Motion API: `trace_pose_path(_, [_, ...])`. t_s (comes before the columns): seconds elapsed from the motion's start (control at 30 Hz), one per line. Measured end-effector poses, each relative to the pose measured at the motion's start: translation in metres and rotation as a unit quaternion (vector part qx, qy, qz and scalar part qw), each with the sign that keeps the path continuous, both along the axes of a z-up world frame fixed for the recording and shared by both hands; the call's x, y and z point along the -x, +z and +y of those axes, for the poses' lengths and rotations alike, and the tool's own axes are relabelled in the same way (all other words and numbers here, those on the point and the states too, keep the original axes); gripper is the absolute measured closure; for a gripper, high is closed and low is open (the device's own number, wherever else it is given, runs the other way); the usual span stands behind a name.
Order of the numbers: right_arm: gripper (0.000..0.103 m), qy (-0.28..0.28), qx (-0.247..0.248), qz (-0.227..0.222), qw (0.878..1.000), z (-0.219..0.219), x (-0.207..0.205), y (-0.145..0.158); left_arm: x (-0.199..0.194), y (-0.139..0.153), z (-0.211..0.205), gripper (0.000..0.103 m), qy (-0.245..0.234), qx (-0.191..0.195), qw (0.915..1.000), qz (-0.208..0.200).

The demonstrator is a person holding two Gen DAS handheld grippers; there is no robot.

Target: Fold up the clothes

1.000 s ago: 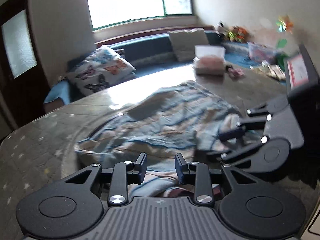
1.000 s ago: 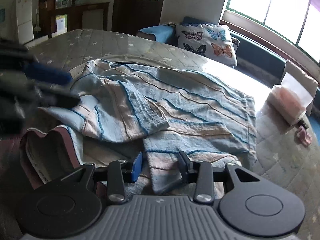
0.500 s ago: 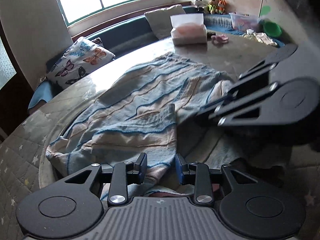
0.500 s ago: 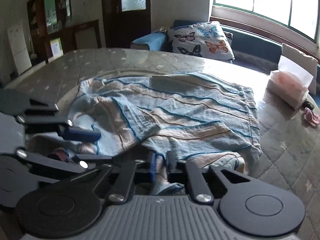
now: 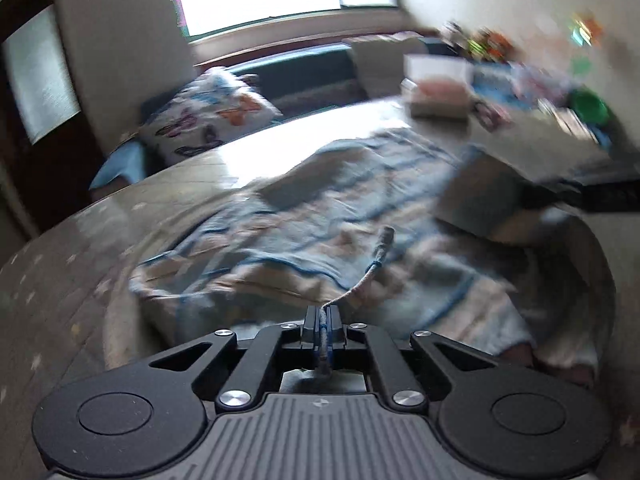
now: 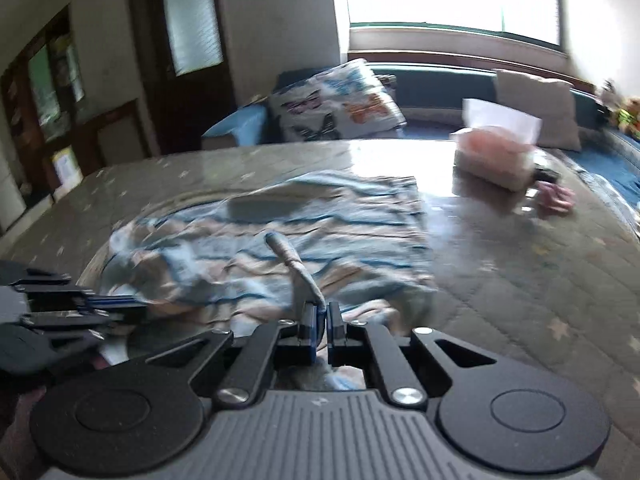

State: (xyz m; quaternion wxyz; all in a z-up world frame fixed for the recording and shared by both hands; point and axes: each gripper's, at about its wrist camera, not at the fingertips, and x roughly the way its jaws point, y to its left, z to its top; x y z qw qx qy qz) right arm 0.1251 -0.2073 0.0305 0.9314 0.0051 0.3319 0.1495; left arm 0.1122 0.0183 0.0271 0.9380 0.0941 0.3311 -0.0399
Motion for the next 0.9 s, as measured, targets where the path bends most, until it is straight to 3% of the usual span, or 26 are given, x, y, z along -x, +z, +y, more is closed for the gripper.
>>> trace_pose_path(0.27, [0.1, -0.099, -0.023, -0.02, 0.995, -0.064, 0.023, 0.008, 0.024, 0.023, 0.054, 0.1, 0.111, 0.05, 0.9919, -0.035])
trace_pose_path(0.6, [0.1, -0.213, -0.056, 0.01, 0.975, -0.129, 0.054, -0.021, 0.069, -0.002, 0.102, 0.1, 0.213, 0.07, 0.9745, 0.012])
trace_pose_path(0.73, [0.093, -0.218, -0.05, 0.017, 0.974, -0.137, 0.054, -0.028, 0.087, -0.012, 0.121, 0.097, 0.253, 0.078, 0.9638, 0.031])
trace_pose_path(0.77, [0.085, -0.219, -0.049, 0.018, 0.974, -0.137, 0.053, -0.029, 0.089, -0.014, 0.124, 0.096, 0.259, 0.078, 0.9621, 0.033])
trace_pose_path(0.87, [0.074, -0.216, -0.043, 0.025, 0.975, -0.135, 0.047, -0.035, 0.086, -0.014, 0.13, 0.096, 0.263, 0.07, 0.9619, 0.03])
trace_pose_path(0.9, [0.071, -0.214, -0.042, 0.029, 0.975, -0.134, 0.045, -0.037, 0.086, -0.014, 0.132, 0.09, 0.264, 0.068, 0.9618, 0.029])
